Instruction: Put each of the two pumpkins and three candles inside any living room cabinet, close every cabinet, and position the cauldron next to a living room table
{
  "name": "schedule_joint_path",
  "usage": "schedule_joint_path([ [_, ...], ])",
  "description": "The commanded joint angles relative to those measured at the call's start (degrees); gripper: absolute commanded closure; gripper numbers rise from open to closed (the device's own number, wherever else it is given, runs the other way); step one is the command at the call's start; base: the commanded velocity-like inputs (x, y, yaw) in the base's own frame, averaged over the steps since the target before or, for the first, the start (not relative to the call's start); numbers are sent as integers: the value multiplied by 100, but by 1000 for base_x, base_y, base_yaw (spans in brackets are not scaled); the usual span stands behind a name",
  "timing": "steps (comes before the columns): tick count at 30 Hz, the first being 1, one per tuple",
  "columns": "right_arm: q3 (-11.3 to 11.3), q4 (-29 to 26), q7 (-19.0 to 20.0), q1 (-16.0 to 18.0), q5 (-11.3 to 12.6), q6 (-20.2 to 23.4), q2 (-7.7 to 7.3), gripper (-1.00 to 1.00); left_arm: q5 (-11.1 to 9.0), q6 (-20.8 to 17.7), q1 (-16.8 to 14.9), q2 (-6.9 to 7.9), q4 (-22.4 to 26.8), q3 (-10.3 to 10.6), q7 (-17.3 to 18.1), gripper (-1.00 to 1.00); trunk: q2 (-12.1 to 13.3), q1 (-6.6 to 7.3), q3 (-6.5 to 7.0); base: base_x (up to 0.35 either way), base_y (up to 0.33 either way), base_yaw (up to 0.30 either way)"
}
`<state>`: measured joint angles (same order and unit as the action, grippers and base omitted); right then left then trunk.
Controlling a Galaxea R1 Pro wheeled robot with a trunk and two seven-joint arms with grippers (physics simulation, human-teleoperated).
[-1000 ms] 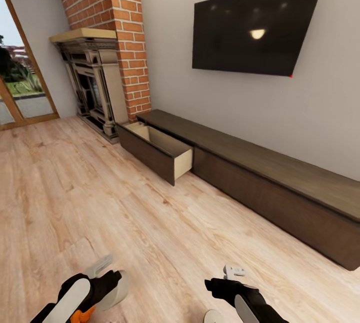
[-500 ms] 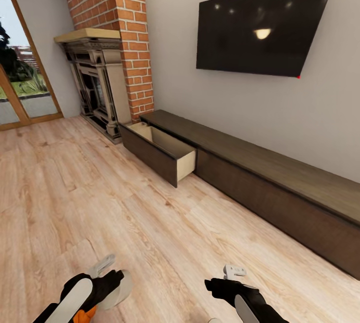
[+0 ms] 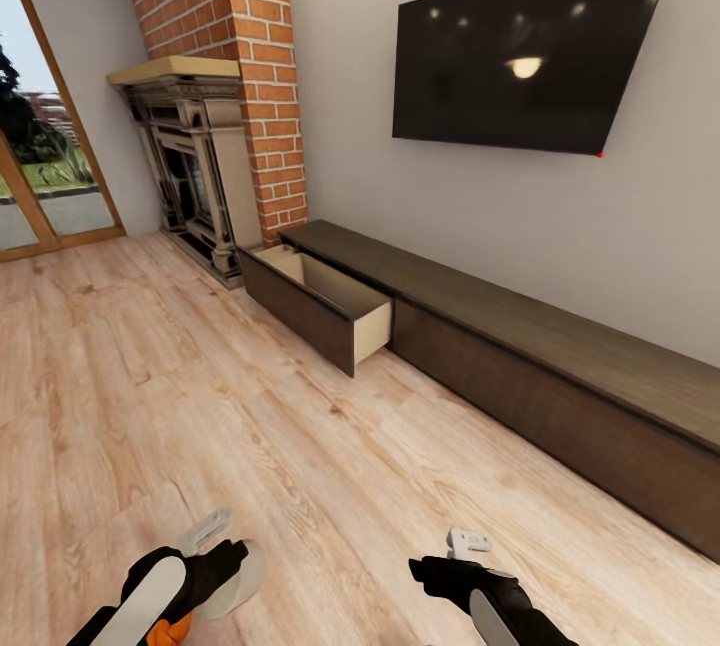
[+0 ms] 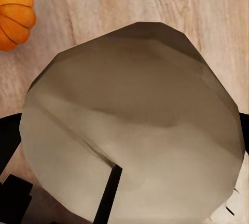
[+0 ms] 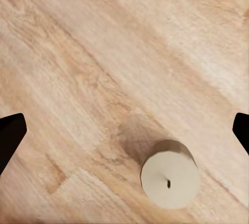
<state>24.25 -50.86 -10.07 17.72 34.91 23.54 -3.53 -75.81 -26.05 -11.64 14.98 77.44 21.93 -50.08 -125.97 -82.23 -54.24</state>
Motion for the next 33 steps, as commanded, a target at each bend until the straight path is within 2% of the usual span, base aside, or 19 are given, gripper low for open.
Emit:
schedule_joint_path([
  [1,27,-11,-57,4,60,10,-6,-100,-18,-23,-5,5,8,7,-28,100,-3,0,-5,59,0,0],
  [9,28,-7,-57,3,60,7,-1,-100,-43,-56,-77,9,31,-60,-6,100,-3,0,-5,13,0,0],
  [17,28,-3,-57,3,54,-31,-7,-100,-92,-110,-126,8,526,-108,-2,100,-3,0,-5,0,0,0],
  [19,28,-3,-57,4,58,-57,-7,-100,-98,-116,-127,9,591,-149,-4,100,-3,0,-5,0,0,0],
  [20,24,-3,-57,7,60,-74,-7,-100,-116,-124,-128,-5,672,-284,-10,100,-3,0,-5,0,0,0],
  [22,21,3,-57,5,60,-78,-11,-100,-119,-141,-128,-63,780,-304,-10,100,-3,0,-5,53,8,0],
  [27,20,6,-57,4,67,-126,-15,-100,-118,-257,-125,-93,858,-332,-16,100,-3,0,-5,131,103,0],
  [33,19,6,-57,6,69,-154,-16,-100,-118,-276,-125,-101,868,-338,-19,100,-3,0,-5,-71,167,0],
])
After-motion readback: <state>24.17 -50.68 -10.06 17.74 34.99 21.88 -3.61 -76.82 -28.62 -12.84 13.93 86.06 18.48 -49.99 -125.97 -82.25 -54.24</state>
